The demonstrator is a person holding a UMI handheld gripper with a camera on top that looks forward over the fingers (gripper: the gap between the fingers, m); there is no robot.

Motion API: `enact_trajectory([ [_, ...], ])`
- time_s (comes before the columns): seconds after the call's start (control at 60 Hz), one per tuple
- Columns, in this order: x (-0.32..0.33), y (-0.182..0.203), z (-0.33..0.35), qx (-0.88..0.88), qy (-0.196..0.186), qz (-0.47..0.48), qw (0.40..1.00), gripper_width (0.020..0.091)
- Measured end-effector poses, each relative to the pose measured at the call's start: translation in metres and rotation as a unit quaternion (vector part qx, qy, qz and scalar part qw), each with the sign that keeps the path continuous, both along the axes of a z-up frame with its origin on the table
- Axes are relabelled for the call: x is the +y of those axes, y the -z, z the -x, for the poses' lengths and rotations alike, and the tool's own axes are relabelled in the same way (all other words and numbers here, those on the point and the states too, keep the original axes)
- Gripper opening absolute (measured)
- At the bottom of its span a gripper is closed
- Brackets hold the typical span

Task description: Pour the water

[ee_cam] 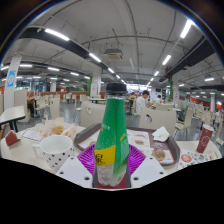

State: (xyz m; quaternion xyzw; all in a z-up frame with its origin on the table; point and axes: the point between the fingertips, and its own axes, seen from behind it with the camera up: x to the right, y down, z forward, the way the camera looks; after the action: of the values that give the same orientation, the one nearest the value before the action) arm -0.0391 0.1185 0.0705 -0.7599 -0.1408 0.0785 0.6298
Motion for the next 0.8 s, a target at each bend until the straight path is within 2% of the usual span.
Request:
enact_trajectory([
  [0.133, 0.003, -0.001, -0.003, 0.004, -0.001, 0.001, 1.000, 0.0372],
  [0.217, 0.005, -0.003, -0.003, 0.003, 0.001, -0.002, 1.000, 0.0403],
  [0.35, 0.003, 0.001, -0.004, -0.008, -0.002, 0.024, 1.000, 0.0561],
  [0.433, -0.012, 0.009, 0.001, -0.014, -0.014, 0.070, 0.997, 0.0793],
  [0.467, -0.020, 0.004, 0.000, -0.013, -0.012, 0.076, 0.997, 0.0859],
  [0.55, -0.039, -0.010, -0.010, -0.016, 0.018, 0.091, 0.996, 0.0834],
  [0.8, -0.155, -0.053, 0.000, -0.063, 0.104, 0.165, 0.979, 0.0850],
])
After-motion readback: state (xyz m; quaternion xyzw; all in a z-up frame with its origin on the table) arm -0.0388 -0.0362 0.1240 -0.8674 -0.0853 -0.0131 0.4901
